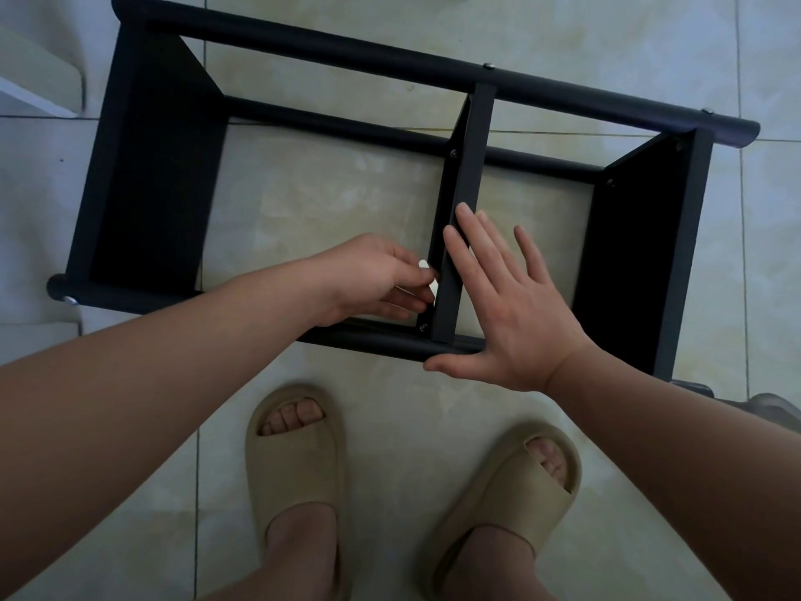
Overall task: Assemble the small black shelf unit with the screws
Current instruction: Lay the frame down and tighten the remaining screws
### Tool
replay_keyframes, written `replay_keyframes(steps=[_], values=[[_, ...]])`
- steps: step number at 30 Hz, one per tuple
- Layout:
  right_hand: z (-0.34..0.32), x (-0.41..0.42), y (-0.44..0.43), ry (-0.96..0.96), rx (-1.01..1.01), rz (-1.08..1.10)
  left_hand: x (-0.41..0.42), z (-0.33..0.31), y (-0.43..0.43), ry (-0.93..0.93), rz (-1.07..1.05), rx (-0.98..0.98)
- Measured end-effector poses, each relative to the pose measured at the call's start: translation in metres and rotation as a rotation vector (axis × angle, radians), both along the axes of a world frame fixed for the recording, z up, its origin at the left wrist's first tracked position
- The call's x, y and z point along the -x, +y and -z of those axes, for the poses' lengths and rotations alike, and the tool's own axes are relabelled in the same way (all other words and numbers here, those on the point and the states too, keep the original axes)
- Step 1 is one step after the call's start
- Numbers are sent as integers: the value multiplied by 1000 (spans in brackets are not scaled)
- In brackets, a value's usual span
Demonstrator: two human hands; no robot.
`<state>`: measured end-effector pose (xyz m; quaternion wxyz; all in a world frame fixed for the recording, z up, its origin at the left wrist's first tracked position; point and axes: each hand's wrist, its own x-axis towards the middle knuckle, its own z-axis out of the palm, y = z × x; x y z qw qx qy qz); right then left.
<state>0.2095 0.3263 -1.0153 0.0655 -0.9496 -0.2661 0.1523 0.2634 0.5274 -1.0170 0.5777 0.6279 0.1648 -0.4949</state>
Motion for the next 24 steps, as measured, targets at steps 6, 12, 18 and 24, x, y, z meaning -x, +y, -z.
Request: replay_keyframes(steps=[6, 12, 18, 24], values=[[0, 0, 0, -1, 8, -2, 0, -3, -1, -27, 55, -19], [0, 0, 0, 1, -2, 0, 0, -3, -4, -13, 57, -15], [-1, 0, 0, -1, 4, 1, 3, -2, -4, 21, 83, -30], [-1, 0, 0, 6, 4, 4, 3, -5, -2, -11, 136, -43]])
